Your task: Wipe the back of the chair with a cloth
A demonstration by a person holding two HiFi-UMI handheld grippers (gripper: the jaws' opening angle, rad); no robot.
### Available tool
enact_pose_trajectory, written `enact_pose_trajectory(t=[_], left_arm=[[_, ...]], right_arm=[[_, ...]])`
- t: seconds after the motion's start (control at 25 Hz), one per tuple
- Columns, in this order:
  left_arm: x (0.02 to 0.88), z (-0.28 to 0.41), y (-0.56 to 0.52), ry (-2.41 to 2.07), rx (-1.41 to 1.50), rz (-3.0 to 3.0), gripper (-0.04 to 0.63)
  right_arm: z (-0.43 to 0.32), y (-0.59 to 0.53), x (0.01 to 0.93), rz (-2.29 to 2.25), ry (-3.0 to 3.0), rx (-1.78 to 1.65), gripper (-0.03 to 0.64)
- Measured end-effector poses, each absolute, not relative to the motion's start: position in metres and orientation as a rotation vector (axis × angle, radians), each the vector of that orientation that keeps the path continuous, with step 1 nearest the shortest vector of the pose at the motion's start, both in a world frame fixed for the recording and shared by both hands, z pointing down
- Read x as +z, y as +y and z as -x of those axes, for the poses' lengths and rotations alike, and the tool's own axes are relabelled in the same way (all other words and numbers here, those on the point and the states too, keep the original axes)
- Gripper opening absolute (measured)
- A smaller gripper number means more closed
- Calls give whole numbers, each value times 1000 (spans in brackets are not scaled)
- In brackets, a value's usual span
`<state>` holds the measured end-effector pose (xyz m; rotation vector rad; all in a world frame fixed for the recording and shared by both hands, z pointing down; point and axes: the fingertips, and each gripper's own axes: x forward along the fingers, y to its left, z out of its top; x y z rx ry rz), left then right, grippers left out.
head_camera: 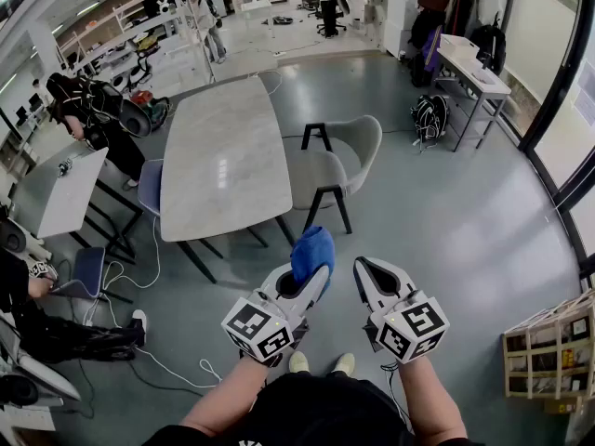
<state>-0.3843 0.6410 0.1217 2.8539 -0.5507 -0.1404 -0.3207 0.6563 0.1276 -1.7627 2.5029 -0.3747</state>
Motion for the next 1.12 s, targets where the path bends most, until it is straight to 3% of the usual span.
enact_pose_trajectory(t=[0.44,1.12], left_arm=[[125,372,649,-561,-135,-2856,57],[127,337,631,-691,-124,-2840,57]], right_arm=[[296,666,120,1738,2432,-397,14],[198,686,129,1777,2298,-412,14]])
